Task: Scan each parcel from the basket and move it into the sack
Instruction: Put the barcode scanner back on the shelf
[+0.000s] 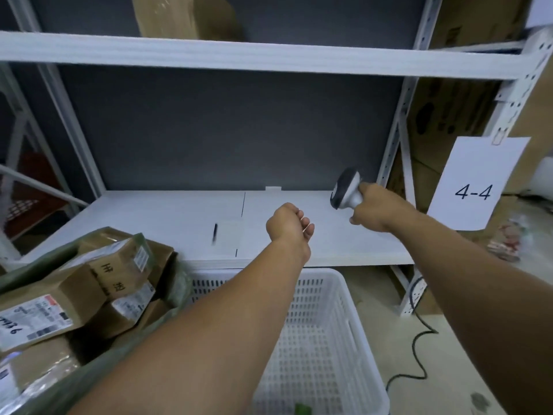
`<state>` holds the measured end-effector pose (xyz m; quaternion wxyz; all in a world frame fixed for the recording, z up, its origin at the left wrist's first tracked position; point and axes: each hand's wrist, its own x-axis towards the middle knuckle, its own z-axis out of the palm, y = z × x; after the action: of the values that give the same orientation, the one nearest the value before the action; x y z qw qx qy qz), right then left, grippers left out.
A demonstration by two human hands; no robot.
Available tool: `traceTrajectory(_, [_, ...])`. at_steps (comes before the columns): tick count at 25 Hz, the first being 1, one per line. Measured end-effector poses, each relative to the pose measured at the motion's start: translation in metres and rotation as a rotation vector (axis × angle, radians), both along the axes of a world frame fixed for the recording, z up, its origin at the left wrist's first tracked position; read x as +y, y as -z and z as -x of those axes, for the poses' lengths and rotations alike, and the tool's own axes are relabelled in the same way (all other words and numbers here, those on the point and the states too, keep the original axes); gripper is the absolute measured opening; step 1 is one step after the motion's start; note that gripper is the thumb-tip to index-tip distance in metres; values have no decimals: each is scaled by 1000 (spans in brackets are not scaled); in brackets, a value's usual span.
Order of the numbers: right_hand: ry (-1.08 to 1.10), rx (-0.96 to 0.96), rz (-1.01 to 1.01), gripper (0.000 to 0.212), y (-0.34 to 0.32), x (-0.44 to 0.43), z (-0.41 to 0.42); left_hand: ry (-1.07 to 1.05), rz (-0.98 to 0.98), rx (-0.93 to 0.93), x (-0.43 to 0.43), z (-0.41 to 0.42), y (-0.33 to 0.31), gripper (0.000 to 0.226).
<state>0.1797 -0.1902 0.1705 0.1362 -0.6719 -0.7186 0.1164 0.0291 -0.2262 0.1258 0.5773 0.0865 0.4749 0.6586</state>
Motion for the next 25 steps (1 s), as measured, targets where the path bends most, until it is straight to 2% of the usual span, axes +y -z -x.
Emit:
traceTrajectory(6, [-17,4,-40,54,37,87,28,-41,70,58,63,32,28,15])
traceTrajectory(11, [-8,210,-11,48,81,167,49,-75,106,121,132,65,61,17])
traceTrajectory(19, [228,362,21,47,189,270,63,-35,156,133,222,79,149,21])
traceTrajectory(22, [295,484,3,41,226,301,61,-25,147,148,249,85,173,22])
traceTrajectory(25, [379,552,72,33,251,323,59,-23,133,167,265,90,185,23])
